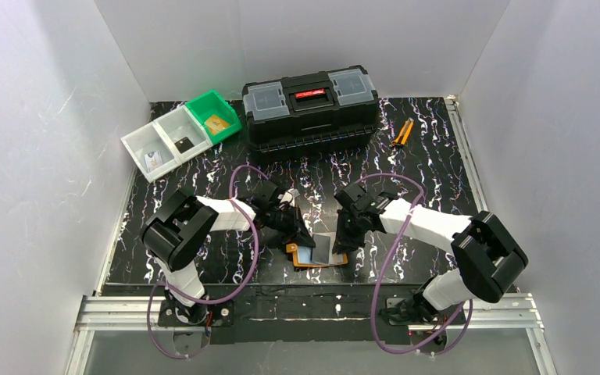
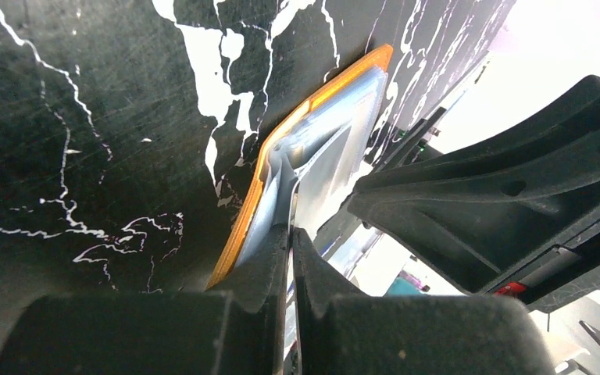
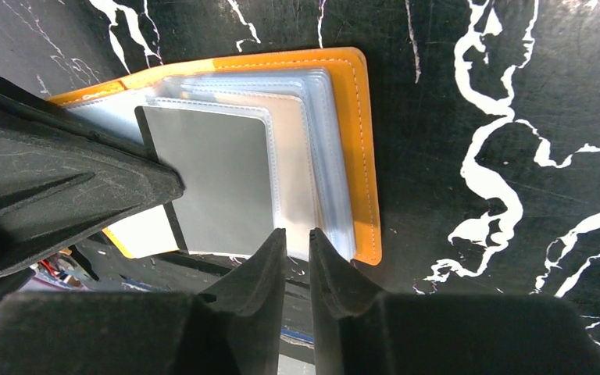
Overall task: Take the credit cards out of the card holder
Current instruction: Remove the credit card from the card holder.
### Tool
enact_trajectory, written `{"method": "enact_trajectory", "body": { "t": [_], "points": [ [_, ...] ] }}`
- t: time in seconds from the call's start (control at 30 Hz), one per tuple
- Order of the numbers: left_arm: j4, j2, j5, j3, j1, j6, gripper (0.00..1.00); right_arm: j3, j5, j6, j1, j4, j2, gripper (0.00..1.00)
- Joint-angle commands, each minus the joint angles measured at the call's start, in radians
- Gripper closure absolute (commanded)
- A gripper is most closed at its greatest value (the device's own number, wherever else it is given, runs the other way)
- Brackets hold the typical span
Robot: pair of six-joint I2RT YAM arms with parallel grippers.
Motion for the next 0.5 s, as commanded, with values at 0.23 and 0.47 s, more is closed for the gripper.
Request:
{"method": "enact_trajectory", "body": {
  "t": [0.23, 0.47],
  "points": [
    [-0.214, 0.011, -0.149, 0.051, -0.034, 0.093, 1.0, 0.059, -0.025, 0.024, 0.033, 0.061, 0.063, 0.86],
    [-0.23, 0.017, -0.162, 0.055, -0.046, 0.094, 1.0, 0.062, -0.015, 0.035, 0.04, 0.064, 0.07, 0.89]
  ]
}}
